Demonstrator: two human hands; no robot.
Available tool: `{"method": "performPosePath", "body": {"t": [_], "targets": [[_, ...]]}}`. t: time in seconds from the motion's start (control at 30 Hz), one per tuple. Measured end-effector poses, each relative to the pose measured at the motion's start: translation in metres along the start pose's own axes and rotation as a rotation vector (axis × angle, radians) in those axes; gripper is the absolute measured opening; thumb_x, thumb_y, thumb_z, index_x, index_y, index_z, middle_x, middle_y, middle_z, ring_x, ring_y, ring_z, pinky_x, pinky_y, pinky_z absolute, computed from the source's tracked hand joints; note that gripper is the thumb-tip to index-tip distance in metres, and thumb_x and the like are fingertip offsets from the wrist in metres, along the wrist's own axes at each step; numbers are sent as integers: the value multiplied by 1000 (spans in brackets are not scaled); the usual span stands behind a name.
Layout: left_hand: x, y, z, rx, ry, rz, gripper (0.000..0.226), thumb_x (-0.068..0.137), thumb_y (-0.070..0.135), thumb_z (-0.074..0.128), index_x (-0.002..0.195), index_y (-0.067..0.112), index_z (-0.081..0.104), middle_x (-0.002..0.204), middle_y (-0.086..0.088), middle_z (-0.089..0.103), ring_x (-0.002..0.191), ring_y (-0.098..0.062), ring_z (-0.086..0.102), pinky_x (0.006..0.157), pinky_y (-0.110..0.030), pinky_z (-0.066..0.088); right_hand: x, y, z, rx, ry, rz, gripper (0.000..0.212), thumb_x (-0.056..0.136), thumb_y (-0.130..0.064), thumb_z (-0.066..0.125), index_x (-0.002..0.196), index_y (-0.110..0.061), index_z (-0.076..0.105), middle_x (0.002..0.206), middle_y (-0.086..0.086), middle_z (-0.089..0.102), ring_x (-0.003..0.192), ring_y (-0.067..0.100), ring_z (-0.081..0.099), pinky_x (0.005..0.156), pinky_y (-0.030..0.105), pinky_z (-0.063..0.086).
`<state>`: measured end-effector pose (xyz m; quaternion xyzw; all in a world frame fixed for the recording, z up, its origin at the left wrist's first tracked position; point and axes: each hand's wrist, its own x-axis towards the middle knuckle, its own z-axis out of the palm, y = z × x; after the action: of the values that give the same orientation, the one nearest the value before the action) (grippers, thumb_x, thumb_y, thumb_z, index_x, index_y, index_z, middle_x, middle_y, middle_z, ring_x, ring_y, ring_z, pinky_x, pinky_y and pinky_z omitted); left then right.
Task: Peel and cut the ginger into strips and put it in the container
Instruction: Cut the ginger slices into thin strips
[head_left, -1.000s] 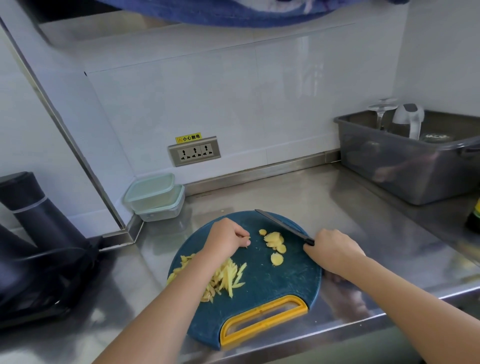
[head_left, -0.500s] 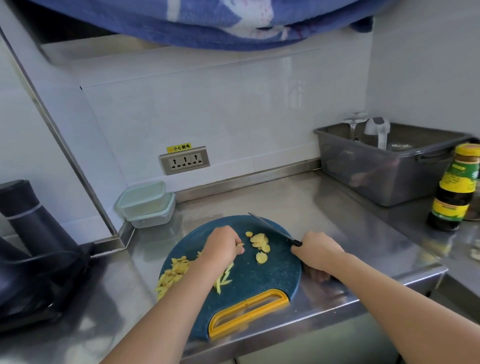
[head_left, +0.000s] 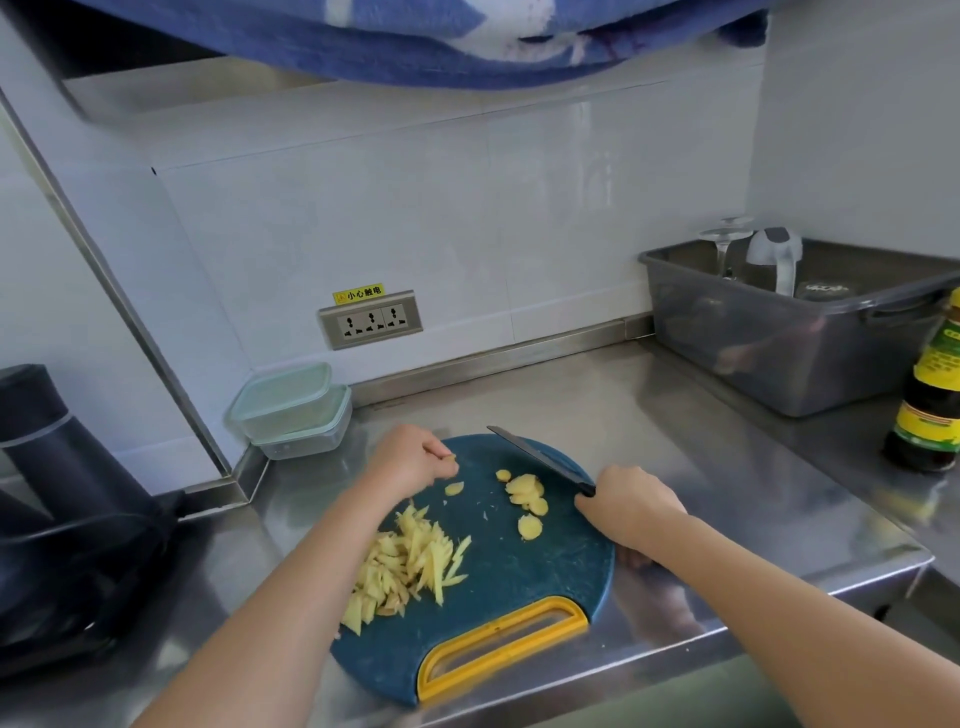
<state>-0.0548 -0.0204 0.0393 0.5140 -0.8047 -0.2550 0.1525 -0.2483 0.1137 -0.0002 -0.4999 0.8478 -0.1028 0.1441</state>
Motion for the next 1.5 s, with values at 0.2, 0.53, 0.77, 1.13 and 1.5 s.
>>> {"method": "performPosePath", "body": {"t": [0.2,0.53,0.77,1.13,1.5], "targets": [[10,-5,3,30,-29,-6,6,83,18,71,84,20,66,86,2,67,84,-18,66,84,-34,55,2,0,3,-8,25,-13,30,97,-42,44,88,-14,50,69,-3,47,71,17,54,54,24,39],[6,-9,21,74,-175,24,13,80,15,73,83,21,63,82,3,64,75,-12,63,79,-29,55,3,0,6,-30,51,-26,37,98,-43,43,105,-11,61,75,-3,52,73,16,57,60,24,44],[-20,20,40,140,-189,117,9,79,10,71,83,17,67,79,7,61,76,-10,58,76,-25,49,-1,-2,3,-43,20,-20,37,98,-43,43,103,-10,60,69,-3,48,72,18,56,61,26,45],[-62,30,58,243,-156,117,4,78,12,67,80,15,67,74,0,56,66,-13,51,79,-30,53,-35,-1,-18,247,-14,67,60,91,-65,40,65,-11,44,61,2,49,51,16,48,47,25,38],[-96,14,71,32,71,139,24,89,21,64,112,17,70,107,0,71,96,-11,65,91,-24,48,-91,-16,-24,605,-489,153,59,90,-70,33,70,-16,43,45,-4,38,36,11,32,40,22,33]]}}
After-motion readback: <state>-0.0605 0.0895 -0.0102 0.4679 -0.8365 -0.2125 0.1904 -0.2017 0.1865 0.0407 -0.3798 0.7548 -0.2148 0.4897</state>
